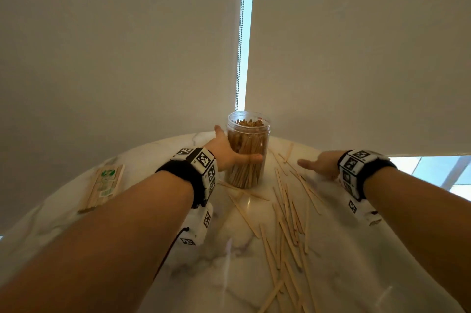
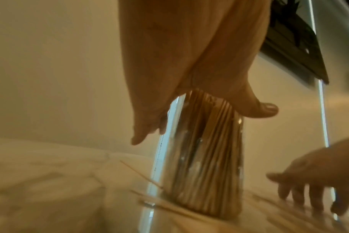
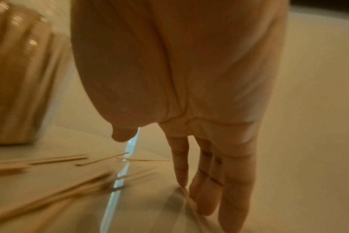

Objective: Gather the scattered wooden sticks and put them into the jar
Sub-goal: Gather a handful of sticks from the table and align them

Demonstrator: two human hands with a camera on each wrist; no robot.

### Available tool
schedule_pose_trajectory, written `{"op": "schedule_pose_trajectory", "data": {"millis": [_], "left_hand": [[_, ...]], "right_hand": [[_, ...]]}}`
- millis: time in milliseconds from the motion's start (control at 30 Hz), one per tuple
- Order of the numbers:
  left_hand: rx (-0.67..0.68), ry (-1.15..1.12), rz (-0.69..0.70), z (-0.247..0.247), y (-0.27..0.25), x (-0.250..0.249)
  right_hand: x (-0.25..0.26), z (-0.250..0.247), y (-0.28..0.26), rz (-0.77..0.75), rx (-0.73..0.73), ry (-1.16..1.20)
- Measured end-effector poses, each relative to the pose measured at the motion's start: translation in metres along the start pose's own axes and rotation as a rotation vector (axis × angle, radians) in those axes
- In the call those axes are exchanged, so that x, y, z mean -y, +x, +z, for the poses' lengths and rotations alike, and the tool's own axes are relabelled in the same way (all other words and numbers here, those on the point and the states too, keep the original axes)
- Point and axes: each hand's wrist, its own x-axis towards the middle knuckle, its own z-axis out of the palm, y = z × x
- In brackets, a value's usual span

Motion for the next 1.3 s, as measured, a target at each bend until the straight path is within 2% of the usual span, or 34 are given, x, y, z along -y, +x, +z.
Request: {"op": "schedule_pose_trajectory", "data": {"millis": [100, 167, 300, 567, 867, 967, 1167, 1300], "left_hand": [[0.085, 0.443, -0.169, -0.003, -0.013, 0.010], [0.133, 0.565, -0.189, 0.003, -0.019, 0.017], [0.166, 0.600, -0.176, 0.023, -0.029, 0.027], [0.056, 0.741, -0.098, 0.024, -0.065, 0.026], [0.047, 0.850, -0.064, 0.033, -0.117, 0.032], [0.040, 0.832, -0.053, 0.036, -0.131, 0.028], [0.050, 0.850, -0.009, 0.039, -0.155, 0.023], [0.050, 0.887, -0.035, 0.037, -0.166, 0.019]], "right_hand": [[0.023, 0.006, -0.008, -0.089, 0.009, 0.042], [0.035, 0.011, -0.012, -0.133, 0.005, 0.037], [0.051, 0.022, -0.023, -0.192, -0.006, -0.026], [0.057, 0.041, -0.065, -0.224, -0.106, 0.055], [0.048, 0.052, -0.119, -0.208, -0.029, 0.254], [0.051, 0.055, -0.139, -0.234, 0.011, 0.190], [0.051, 0.062, -0.164, -0.228, -0.068, 0.136], [0.050, 0.068, -0.171, -0.205, -0.058, 0.225]]}}
